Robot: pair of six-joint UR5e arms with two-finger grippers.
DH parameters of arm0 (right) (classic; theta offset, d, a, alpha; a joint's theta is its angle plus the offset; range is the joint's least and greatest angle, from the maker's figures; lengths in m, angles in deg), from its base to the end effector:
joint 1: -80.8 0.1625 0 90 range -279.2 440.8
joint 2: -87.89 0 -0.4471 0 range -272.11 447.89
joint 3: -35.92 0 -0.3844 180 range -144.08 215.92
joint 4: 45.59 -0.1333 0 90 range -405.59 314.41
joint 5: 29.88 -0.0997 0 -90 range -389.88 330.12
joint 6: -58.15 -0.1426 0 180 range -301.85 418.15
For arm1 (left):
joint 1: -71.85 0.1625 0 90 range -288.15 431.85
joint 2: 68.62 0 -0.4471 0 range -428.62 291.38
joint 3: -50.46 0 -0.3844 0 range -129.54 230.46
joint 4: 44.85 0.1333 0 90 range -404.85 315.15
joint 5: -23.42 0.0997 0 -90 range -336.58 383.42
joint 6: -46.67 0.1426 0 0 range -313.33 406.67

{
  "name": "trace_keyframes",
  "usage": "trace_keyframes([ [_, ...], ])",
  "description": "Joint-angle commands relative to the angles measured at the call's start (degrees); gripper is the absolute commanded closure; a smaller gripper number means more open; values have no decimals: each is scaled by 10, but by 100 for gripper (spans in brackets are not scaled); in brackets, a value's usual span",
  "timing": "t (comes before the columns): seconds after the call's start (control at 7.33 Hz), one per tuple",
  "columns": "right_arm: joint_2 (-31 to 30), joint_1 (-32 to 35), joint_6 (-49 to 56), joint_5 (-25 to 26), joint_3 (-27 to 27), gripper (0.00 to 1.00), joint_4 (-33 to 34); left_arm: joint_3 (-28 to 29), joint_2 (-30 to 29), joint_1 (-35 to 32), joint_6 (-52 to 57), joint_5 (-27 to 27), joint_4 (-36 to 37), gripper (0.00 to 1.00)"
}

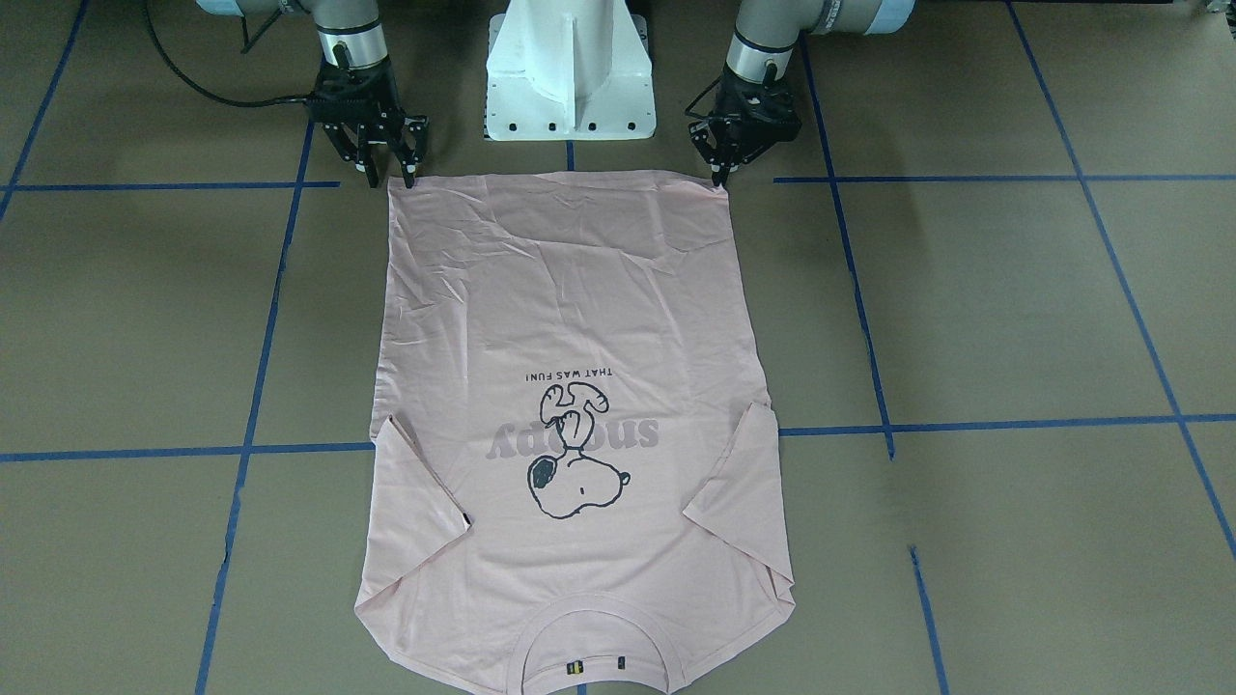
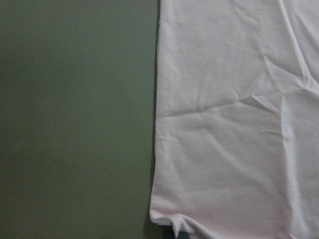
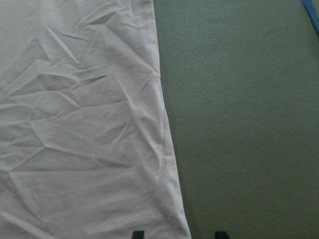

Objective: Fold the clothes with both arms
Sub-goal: 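Grasp the hem corners with both grippers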

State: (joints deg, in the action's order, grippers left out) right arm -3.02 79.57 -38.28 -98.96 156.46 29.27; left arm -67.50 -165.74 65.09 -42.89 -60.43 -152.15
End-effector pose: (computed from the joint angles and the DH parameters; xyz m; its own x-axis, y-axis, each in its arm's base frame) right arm -0.4955 -0.1736 0.4438 0.6794 0.0900 0.7282 -0.3094 0.9351 0.1730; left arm 0.5219 -0.2115 0.3928 0.6077 -0.0643 -0.7916 0.1966 0.9779 0.0715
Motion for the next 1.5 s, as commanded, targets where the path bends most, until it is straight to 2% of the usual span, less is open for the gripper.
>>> trace_keyframes([
  [0.0,0,-2,-8,0,-1,54,0,0,1,-1,0,0,1,100],
  [0.41,5,-2,-8,-1,-9,55,0,0,1,-1,1,0,1,100],
  [0.55,8,-2,-8,0,-10,60,0,1,1,-2,0,0,1,100],
  [0.68,13,-1,-8,0,-9,87,0,0,1,-1,0,0,1,100],
  [0.82,13,-1,-8,1,-8,100,0,0,1,-2,0,0,1,100],
  [1.23,12,3,-5,-2,7,100,1,-2,1,-1,1,-3,1,100],
  [1.36,4,6,-4,-4,38,100,8,-35,9,-4,26,-6,9,100],
])
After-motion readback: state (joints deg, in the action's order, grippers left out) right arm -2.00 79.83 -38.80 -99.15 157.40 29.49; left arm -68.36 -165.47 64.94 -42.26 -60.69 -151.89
